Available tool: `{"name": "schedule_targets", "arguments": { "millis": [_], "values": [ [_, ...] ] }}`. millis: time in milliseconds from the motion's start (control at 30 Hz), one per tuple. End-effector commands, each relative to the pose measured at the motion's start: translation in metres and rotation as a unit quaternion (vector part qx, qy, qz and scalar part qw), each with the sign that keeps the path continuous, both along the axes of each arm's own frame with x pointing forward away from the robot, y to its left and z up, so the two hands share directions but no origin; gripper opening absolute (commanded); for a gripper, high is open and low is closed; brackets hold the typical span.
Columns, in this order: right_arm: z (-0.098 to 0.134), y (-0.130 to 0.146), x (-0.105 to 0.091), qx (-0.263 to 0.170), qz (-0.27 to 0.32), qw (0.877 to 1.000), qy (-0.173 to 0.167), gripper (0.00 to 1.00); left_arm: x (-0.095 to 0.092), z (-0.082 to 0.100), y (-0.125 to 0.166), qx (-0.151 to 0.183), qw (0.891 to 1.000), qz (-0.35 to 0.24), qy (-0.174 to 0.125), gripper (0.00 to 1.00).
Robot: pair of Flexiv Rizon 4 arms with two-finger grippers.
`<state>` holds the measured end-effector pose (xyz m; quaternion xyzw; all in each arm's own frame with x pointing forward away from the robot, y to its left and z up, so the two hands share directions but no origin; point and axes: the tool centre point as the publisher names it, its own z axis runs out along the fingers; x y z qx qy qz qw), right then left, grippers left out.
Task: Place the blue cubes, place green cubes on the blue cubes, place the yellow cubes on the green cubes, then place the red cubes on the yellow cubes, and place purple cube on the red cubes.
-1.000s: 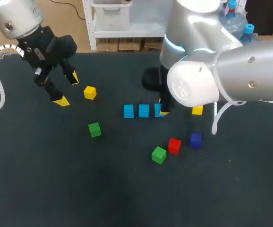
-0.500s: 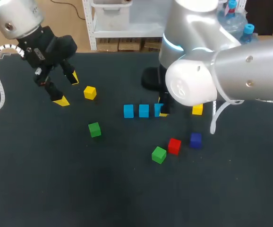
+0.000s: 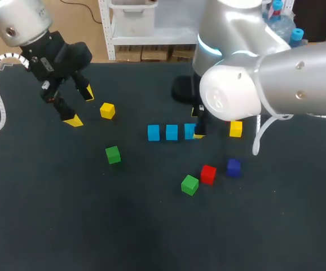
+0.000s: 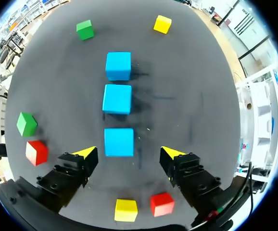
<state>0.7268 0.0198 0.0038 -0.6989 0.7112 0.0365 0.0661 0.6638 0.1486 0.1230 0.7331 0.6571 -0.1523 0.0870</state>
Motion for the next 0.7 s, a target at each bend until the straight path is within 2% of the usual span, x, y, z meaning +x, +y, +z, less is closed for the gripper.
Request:
{"name": "schedule_targets", "arguments": {
  "millis": [33,67,100,333,600,700],
  "values": [
    [0.016,-0.011,-0.009,0.003,0.000,1.000,-0.012,0.92,-0.001,0.000,0.001,-0.001,1.000,-0.001,-0.001,1.00],
    [0.019,-0.014,-0.010,0.002,0.002,1.000,-0.016,0.98,-0.001,0.000,0.001,-0.001,1.000,-0.001,-0.001,1.00],
    [0.021,-0.017,-0.011,0.003,0.002,1.000,-0.018,1.00,-0.001,0.000,0.001,-0.001,1.000,-0.001,-0.001,1.00],
    [0.037,-0.039,-0.015,0.015,0.032,0.999,-0.027,1.00,-0.001,0.000,0.001,-0.001,1.000,-0.001,-0.001,1.00],
    [0.051,-0.068,-0.018,0.093,0.040,0.994,-0.034,1.00,-0.001,0.000,0.001,-0.001,1.000,-0.001,-0.001,1.00],
    [0.054,-0.077,-0.018,0.109,0.039,0.993,-0.038,1.00,-0.001,0.000,0.001,-0.001,1.000,-0.001,-0.001,1.00]
  ]
}}
